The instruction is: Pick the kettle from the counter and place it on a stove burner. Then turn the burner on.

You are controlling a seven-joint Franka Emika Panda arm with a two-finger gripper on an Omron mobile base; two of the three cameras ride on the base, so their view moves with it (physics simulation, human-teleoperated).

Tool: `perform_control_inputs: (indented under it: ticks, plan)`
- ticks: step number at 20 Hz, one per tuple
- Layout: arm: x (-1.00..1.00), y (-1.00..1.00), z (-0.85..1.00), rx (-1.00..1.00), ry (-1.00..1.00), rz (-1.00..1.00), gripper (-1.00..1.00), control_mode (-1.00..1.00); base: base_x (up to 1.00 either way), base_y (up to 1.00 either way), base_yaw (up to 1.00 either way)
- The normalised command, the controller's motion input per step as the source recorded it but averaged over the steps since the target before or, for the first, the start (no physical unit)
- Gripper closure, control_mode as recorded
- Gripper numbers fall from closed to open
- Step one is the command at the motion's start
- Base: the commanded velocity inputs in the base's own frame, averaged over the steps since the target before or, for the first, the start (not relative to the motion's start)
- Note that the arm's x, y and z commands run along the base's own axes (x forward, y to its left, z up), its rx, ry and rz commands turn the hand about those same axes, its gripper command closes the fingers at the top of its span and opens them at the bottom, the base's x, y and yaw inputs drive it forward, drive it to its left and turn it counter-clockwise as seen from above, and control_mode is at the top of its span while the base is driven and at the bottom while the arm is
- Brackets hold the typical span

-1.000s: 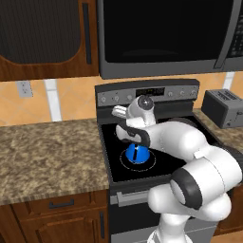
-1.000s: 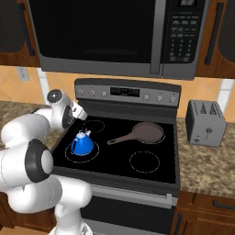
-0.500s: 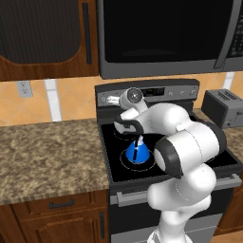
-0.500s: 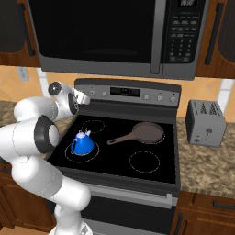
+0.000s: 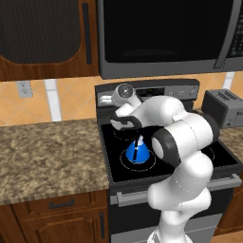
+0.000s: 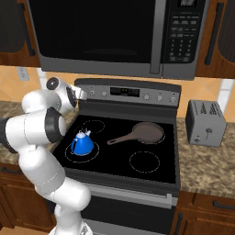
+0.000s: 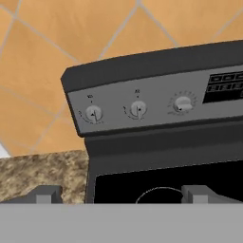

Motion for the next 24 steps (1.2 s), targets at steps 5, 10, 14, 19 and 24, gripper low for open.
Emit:
perform_control_inputs:
  ticks: [5, 10, 14, 19, 24]
  plan:
    - [0.78, 0.01, 0.01, -0.09, 0.08, 0.0, -1.0, -1.0, 0.0, 0.0, 0.0]
    - [0.57, 0.25, 0.0, -0.19, 0.24, 0.01, -1.0, -1.0, 0.0, 0.0, 0.0]
    - [0.24, 0.22, 0.0, -0.14, 0.17, 0.0, -1.0, -1.0, 0.0, 0.0, 0.0]
    - [0.26, 0.0, -0.41, 0.0, -0.07, 0.0, -1.0, -1.0, 0.0, 0.0, 0.0]
    - [0.55, 0.0, -0.35, 0.0, -0.09, 0.0, -1.0, -1.0, 0.0, 0.0, 0.0]
